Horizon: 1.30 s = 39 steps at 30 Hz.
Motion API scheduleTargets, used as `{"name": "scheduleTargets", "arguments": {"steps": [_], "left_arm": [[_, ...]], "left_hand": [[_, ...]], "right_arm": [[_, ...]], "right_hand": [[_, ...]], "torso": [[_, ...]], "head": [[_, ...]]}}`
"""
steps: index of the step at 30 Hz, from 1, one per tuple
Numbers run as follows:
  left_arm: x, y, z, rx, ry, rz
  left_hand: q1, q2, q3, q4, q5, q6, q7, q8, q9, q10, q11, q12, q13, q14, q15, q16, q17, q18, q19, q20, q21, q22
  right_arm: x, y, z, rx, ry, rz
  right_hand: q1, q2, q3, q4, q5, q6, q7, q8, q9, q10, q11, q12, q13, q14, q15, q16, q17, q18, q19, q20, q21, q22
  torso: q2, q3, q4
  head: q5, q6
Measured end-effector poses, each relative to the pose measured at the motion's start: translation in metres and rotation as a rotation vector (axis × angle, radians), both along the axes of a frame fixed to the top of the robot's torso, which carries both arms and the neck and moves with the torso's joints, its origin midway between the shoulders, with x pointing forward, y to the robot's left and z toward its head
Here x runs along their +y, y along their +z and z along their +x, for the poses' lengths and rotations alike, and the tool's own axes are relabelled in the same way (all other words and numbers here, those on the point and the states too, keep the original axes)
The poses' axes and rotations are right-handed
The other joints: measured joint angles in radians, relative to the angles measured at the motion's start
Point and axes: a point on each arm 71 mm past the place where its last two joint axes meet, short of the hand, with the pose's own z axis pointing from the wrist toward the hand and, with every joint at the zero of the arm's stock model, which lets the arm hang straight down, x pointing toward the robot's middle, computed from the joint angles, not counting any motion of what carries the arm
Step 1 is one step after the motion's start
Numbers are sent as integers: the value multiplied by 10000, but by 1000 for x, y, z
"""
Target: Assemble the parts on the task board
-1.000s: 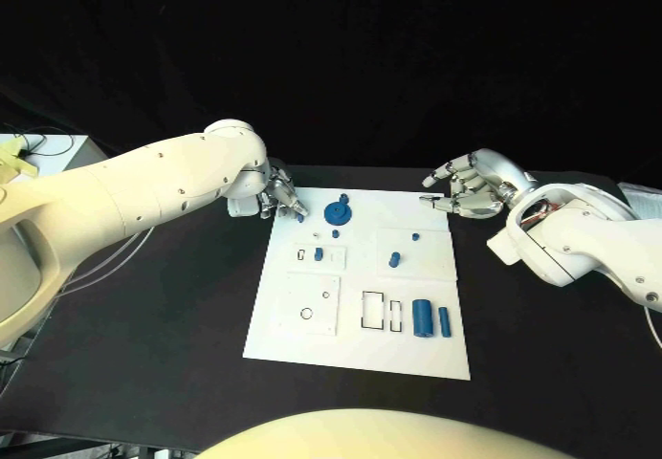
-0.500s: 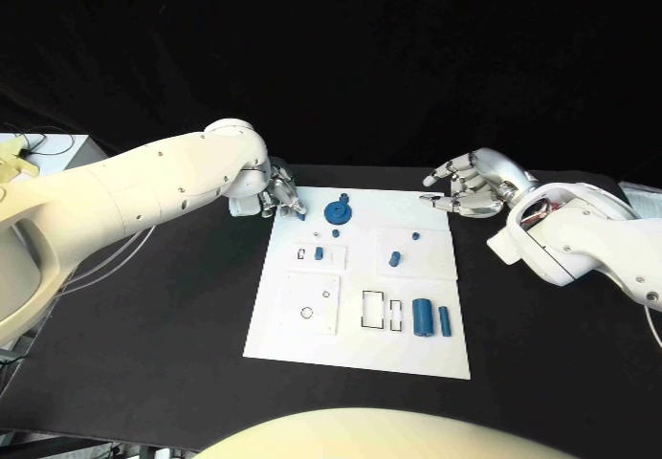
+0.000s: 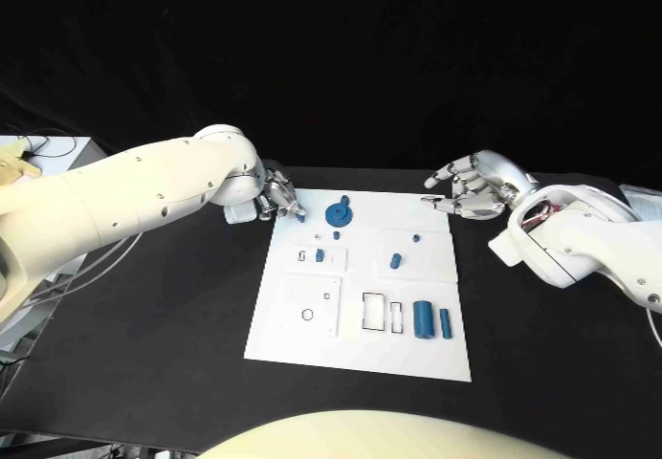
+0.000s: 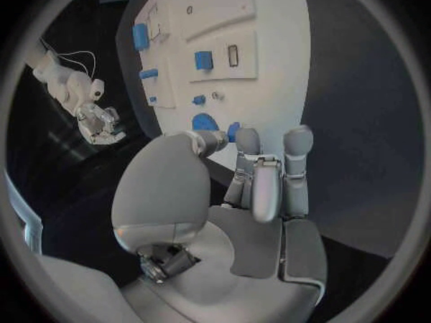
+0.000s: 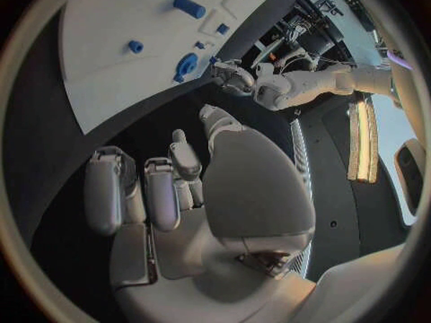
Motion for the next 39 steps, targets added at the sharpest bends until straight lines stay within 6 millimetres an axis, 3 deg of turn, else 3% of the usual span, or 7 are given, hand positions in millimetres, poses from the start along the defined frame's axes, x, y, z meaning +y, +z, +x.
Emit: {"name": "scheduleTargets", "arguments": {"steps": [4, 6, 10, 22, 39], "left_arm": [[2, 3, -12, -107, -57, -284], [3, 4, -17, -156, -81, -402], [1, 6, -30, -254, -203, -631], [0, 2, -56, -428, -408, -868], [0, -12, -68, -430, -622, -603]], "left_hand": [[-140, -139, 43, -43, 253, 157, -47, 0, -4, 168, -54, 30, 129, 18, -54, 55, 0, 1, 126, -52, 114, 190], [-172, -171, 44, -44, 348, 214, -37, -1, -15, 237, -57, 30, 164, 18, -54, 55, 0, -139, 126, -53, 114, 244], [-194, -192, 52, -52, 424, 268, -89, -1, -33, 322, -75, 78, 233, -18, -90, 55, -1, -160, 182, -67, 161, 322], [-246, -244, 52, -54, 494, 356, -108, -9, -63, 393, -74, 78, 302, 16, -123, 95, -2, -160, 231, -87, 200, 412], [-313, -310, 53, -55, 494, 391, -73, -23, -72, 431, -103, 78, 344, 16, -123, 94, -4, -160, 231, -87, 239, 431]], "right_arm": [[-1, 0, 0, 2, -24, -5], [-2, 0, 0, 4, -36, -7], [-4, 0, -1, 9, -66, -15], [-4, -1, -1, 24, -73, -25], [-4, -2, -1, 60, -75, -36]], "right_hand": [[0, 0, 0, 0, 0, 0, 0, 0, 0, 0, 0, 0, 0, 0, 0, 0, 0, 0, 0, 0, 0, 0], [0, 0, 0, 0, 0, 0, 0, 0, 0, 0, 0, 0, 0, 0, 0, 0, 0, 1, 0, 0, 0, -1], [0, 0, 19, -19, 0, 0, 0, 0, 0, 0, 0, 0, 0, 0, 0, 0, 0, 0, 0, 0, 0, -1], [0, 0, 27, -27, 0, 0, 0, 0, 0, 0, 0, 0, 1, 0, 0, 0, 0, 0, 0, 0, 0, -2], [0, 0, 27, -27, 0, 1, -1, 0, 0, 0, 0, 0, 1, 0, 0, 0, 0, 0, 0, 0, 0, 4]], "torso": [[1, 0, 2], [4, 0, 3], [13, -1, 9], [10, -14, -1], [25, -16, -8]], "head": [[12, 17], [16, 26], [29, 28], [82, 22], [110, 25]]}}
